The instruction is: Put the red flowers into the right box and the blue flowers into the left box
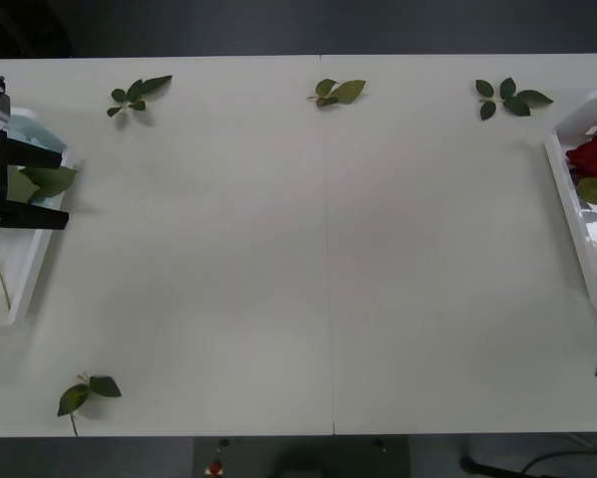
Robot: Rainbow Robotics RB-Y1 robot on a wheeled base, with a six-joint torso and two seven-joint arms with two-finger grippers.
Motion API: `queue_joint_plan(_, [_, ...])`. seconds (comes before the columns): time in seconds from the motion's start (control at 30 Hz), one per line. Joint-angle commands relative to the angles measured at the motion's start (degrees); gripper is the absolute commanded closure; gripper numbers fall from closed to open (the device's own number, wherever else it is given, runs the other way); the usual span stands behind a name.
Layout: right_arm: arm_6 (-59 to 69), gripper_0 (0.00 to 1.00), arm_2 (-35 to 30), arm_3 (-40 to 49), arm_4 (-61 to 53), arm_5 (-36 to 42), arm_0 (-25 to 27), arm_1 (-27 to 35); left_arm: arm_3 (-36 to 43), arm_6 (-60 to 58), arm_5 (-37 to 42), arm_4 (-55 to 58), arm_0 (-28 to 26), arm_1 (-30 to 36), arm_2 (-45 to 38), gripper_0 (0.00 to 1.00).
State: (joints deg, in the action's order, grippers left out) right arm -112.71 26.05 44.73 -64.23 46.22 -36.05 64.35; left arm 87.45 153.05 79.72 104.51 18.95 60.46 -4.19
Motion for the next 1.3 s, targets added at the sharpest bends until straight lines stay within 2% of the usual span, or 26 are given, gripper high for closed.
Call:
queue_joint_plan(0.03, [0.5, 0.00, -0.3, 1.6, -2.7, 2.5, -0.9, 1.0, -0.4, 2.0, 0.3, -0.9, 2.7, 1.9, -0.1, 0.00])
queue_joint_plan(0.23, [0.3, 0.00, -2.4, 7.5, -13.1, 8.5, -0.9, 2.5, -1.0, 2.0, -0.5, -1.3, 2.8, 1.9, -0.3, 0.00])
queue_joint_plan(0.4, [0.5, 0.00, -3.3, 16.9, -22.6, 12.1, -0.8, 3.9, -1.2, 2.0, -1.0, -1.4, 2.8, 1.8, -0.3, 0.00])
queue_joint_plan(0.43, [0.5, 0.00, -3.3, 16.9, -22.6, 12.1, -0.8, 3.9, -1.2, 2.0, -1.0, -1.4, 2.8, 1.8, -0.3, 0.00])
queue_joint_plan(0.53, [-2.1, 0.00, -2.8, 22.9, -37.0, 12.6, 0.5, 4.2, -1.2, 2.0, -1.0, -1.4, 2.8, 1.8, -0.3, 0.00])
queue_joint_plan(0.87, [-13.3, 0.00, -2.6, 42.2, -55.0, 12.4, 3.0, 5.5, -1.2, 2.0, -1.0, -1.4, 2.8, 1.8, -0.3, 0.00])
queue_joint_plan(1.07, [-19.9, 0.00, -2.6, 46.4, -65.7, 12.1, 3.1, 4.0, -1.2, 2.0, -1.0, -1.4, 2.8, 1.8, -0.3, 0.00])
queue_joint_plan(1.3, [-28.1, 0.00, -2.6, 46.6, -68.6, 14.6, 3.1, -1.9, -1.2, 2.0, -1.0, -1.4, 2.8, 1.8, -0.3, 0.00])
